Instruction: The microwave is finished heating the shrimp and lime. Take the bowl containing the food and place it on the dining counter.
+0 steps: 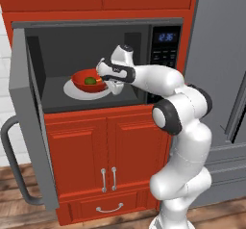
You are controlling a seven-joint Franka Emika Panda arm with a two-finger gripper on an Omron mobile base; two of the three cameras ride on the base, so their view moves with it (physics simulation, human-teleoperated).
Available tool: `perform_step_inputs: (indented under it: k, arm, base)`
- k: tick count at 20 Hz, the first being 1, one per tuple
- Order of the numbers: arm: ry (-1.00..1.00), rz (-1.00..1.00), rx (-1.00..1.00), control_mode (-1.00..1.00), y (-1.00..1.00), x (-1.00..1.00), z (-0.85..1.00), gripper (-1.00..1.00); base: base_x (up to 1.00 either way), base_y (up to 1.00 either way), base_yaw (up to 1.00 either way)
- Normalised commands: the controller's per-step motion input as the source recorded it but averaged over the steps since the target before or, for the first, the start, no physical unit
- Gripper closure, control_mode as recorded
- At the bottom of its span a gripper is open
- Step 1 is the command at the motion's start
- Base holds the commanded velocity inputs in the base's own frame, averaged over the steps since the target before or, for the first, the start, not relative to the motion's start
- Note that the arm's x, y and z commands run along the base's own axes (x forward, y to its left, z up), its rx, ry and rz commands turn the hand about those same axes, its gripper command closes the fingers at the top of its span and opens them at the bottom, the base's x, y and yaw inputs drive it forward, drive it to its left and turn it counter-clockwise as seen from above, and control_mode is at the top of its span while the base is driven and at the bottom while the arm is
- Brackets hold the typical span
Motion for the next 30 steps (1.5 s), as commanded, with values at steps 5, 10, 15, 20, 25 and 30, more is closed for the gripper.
perform_step_inputs:
  k: [5,10,15,20,25,30]
  arm:
    - [-0.18,-0.06,0.04,-1.0,-0.51,-1.0,0.01,1.0]
    - [-0.24,-0.1,0.05,-1.0,-0.41,-1.0,0.32,1.0]
    - [-0.08,-0.08,0.02,-1.0,-0.25,-1.0,0.6,1.0]
    - [0.05,-0.01,0.0,-1.0,-0.19,-1.0,0.74,1.0]
    - [0.25,0.0,0.0,-1.0,-0.32,-1.0,0.61,1.0]
    - [0.44,0.0,-0.14,-1.0,-0.12,-1.0,0.31,1.0]
  base:
    - [0.0,0.0,0.0]
    - [0.0,0.0,0.0]
    - [0.0,0.0,0.0]
    - [0.0,0.0,0.0]
    - [0.0,0.0,0.0]
    - [0.0,0.0,0.0]
